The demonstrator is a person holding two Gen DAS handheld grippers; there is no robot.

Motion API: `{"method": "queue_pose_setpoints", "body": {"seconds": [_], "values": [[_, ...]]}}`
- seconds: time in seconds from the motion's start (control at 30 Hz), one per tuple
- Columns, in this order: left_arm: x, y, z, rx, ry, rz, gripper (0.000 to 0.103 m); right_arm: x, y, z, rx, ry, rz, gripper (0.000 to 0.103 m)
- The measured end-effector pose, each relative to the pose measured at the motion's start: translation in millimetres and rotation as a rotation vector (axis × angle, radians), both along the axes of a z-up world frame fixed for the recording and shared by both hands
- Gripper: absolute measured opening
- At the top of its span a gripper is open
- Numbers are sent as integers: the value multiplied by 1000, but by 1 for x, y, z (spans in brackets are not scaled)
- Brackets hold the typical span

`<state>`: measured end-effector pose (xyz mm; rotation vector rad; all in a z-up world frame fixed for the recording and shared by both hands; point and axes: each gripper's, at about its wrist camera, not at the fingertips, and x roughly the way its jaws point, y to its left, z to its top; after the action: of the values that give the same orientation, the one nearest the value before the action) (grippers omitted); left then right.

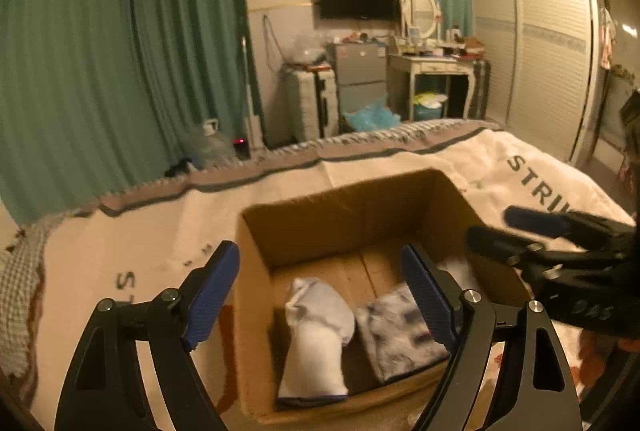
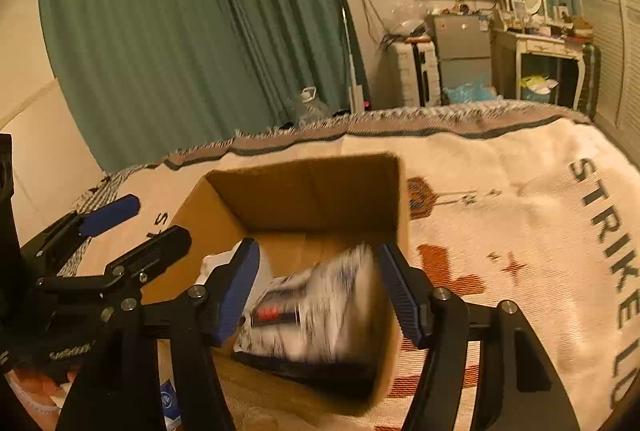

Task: Organize soft objects
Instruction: 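Carry both items over the cardboard box and open both grippers to drop them, then grasp the white plush toy with the left gripper while the right grasps white socks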

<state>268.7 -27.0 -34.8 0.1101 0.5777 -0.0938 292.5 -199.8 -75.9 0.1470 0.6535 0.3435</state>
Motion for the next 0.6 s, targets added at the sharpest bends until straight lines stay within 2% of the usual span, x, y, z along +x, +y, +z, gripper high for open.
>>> {"method": "queue_pose_setpoints", "body": {"seconds": [0.1,0.2,0.23,0.27,0.33,0.4,0.43,0.5,0.6], "values": [[-15,3,20,-13,-11,21,84,-22,-11,30,-25,-39,-25,67],[-50,5,58,-29,-69,31,84,-53,-22,69,-43,-83,-44,75],[-62,6,70,-40,-87,23,86,-65,-24,81,-52,-100,-47,77],[-79,7,85,-52,-109,13,93,-77,-27,94,-64,-115,-48,78],[-107,11,108,-65,-156,13,95,-112,-29,126,-87,-161,-36,80],[-134,12,128,-60,-181,7,95,-149,-29,156,-104,-195,-28,98],[-150,12,138,-48,-189,11,96,-164,-29,167,-106,-211,-22,103],[-179,14,152,-21,-195,7,96,-198,-27,187,-129,-234,-23,103],[-207,19,157,1,-175,-6,96,-238,-20,202,-187,-251,-41,103]]}}
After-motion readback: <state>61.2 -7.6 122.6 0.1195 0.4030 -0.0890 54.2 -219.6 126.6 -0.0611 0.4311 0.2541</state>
